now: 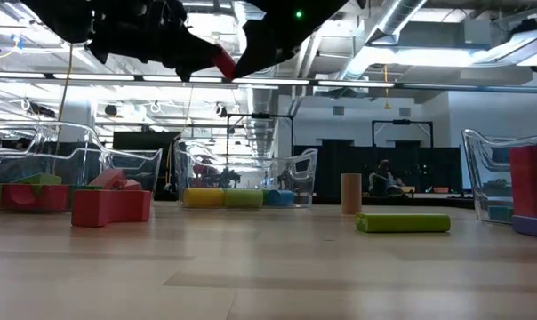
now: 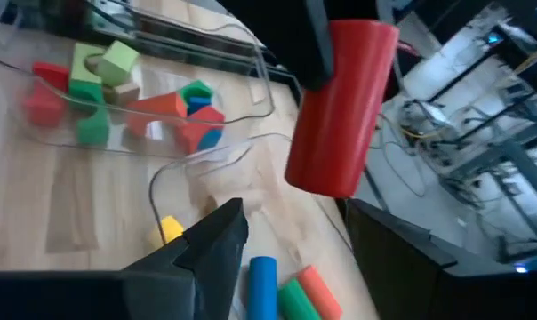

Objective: Sort blocks by size
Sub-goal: Put the red cylindrical block into the top transparent bin

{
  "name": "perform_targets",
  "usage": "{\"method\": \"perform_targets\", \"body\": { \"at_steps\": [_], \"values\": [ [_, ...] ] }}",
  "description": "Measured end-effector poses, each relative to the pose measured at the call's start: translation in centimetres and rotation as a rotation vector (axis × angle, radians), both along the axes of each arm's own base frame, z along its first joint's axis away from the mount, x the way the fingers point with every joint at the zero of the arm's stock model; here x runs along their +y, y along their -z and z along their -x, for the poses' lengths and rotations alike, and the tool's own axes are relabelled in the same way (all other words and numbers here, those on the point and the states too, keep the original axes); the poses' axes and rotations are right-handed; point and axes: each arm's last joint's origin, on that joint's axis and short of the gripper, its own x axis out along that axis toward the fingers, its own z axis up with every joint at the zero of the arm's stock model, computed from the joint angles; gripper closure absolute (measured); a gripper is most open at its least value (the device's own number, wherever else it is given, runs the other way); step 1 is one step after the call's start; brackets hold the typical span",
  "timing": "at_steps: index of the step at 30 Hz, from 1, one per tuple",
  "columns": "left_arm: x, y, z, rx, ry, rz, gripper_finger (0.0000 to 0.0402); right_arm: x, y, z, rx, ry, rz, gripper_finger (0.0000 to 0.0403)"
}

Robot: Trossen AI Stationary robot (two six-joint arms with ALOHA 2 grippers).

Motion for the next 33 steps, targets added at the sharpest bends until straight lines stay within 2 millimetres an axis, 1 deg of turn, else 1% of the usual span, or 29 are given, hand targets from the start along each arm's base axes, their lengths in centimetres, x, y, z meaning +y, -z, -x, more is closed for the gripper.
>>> {"method": "perform_targets", "body": {
  "at_steps": [5,9,13,17,23,26,28,33],
  "values": [
    [0.0,0.0,0.0,0.001,-0.007,-0.017,0.0276,-0.5,-0.2,-0.1,-0.030,0.001,-0.017,0.0135],
    [0.1,0.2,-0.1,0.008,-0.009,-0.014,0.0276,-1.0,-0.5,-0.2,-0.060,0.005,-0.011,0.0122],
    [0.3,0.4,-0.5,0.005,-0.010,-0.014,0.0276,-1.3,-0.6,-0.4,-0.086,-0.067,-0.052,0.0117],
    [0.5,0.7,-0.9,0.000,-0.009,-0.013,0.0276,-1.7,-0.1,-0.6,-0.075,-0.055,-0.051,0.0117],
    [0.5,0.6,-0.9,-0.006,-0.008,-0.026,0.0276,-2.8,-0.2,-0.5,-0.089,-0.020,-0.059,0.0117],
    [0.5,0.5,-0.9,-0.012,-0.012,-0.032,0.0276,-3.4,-0.1,-0.5,-0.097,-0.013,-0.063,0.0125],
    [0.5,0.5,-0.9,-0.011,-0.014,-0.031,0.0276,-3.7,0.1,-0.6,-0.104,-0.005,-0.063,0.0137],
    [0.5,0.5,-0.9,-0.010,-0.007,-0.030,0.0276,-3.8,0.5,-0.8,-0.089,-0.023,-0.075,0.0189]
  ]
}}
